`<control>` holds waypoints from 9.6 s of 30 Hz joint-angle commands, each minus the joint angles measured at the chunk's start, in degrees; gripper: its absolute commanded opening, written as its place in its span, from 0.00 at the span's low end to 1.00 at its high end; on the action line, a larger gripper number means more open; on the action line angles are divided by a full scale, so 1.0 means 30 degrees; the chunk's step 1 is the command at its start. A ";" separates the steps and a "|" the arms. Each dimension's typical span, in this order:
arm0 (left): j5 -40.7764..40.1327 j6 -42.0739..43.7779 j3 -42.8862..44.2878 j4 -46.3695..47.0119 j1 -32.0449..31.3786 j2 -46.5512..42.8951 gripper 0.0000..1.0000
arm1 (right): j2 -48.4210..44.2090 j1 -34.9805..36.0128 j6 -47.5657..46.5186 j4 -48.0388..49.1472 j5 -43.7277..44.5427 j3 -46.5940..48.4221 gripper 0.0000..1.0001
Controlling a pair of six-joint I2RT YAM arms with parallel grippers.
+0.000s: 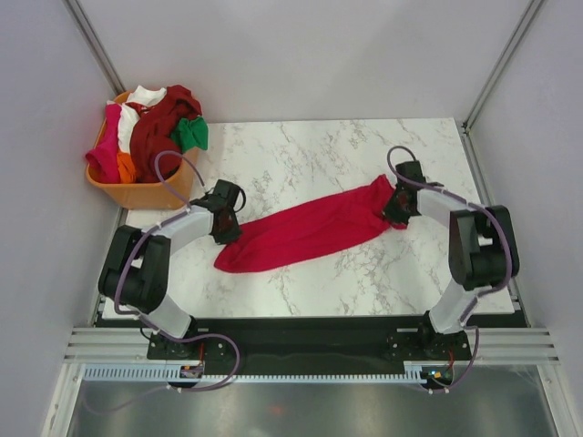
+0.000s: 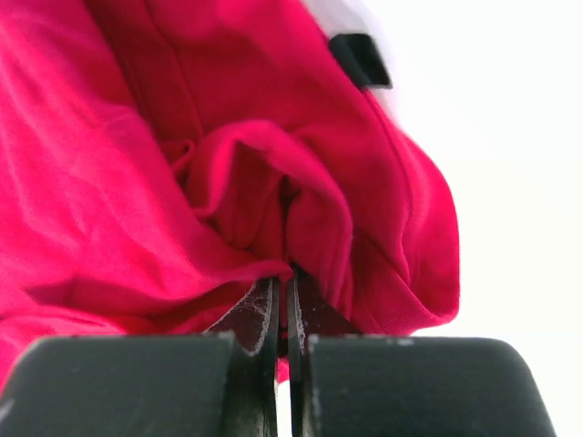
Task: Fold and stack the t-shirts
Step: Fold the tshirt
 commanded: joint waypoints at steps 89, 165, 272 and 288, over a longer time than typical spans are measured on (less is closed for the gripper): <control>1.0465 0.0822 3.2399 0.0455 0.0966 2.2131 0.99 | -0.6754 0.2732 -0.5932 -0.0747 -0.6954 -0.0160 0.98; 0.3287 -0.5096 -0.5596 0.2658 -1.0166 -0.4411 0.02 | -0.7193 1.2135 0.0865 0.7369 -0.7366 -1.0971 0.50; 0.2087 0.3429 1.4480 -0.5868 -0.0204 0.4148 0.99 | 0.2428 0.5895 -0.4615 -0.1957 -0.5012 1.0690 0.88; 0.8121 0.1202 0.1819 0.2071 -0.1201 -0.1100 0.91 | 0.3267 0.6189 -0.3353 0.3235 -0.9301 0.2859 0.78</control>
